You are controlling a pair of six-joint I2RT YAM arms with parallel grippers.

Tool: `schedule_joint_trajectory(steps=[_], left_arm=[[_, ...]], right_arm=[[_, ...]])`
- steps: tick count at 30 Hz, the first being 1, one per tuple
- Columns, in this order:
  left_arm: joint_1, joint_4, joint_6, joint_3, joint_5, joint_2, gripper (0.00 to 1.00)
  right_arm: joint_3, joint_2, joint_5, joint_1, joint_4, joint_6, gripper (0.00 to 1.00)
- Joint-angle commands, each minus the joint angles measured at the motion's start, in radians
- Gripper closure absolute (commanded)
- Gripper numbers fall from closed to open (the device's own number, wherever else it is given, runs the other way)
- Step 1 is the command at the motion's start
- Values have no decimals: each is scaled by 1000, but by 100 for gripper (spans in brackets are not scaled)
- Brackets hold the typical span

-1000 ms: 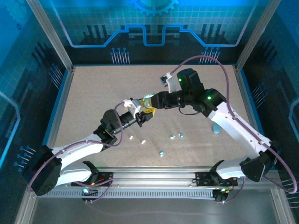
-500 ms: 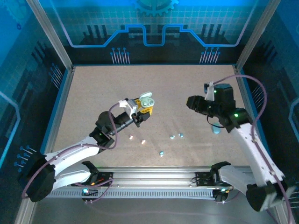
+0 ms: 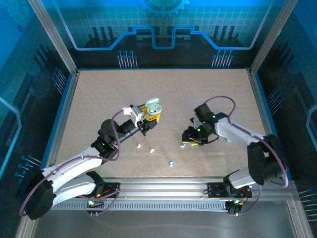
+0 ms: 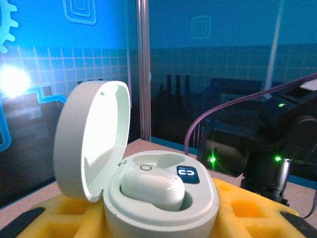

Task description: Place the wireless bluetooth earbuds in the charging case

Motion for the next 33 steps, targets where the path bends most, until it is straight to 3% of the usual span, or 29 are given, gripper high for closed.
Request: schedule_joint_trajectory(steps=[1,14,33], left_arm=[[-6,8,2,-9,-10,-31,60],[-6,-29,7,-15,-19,-69,60],[-5,-14,0,-11,-10,-49,60]], right_arm=[[108,103,19,44,-12,-141,52],[259,370,20,71,-45,-224,51],[164,305,74,113,-89,-161,53]])
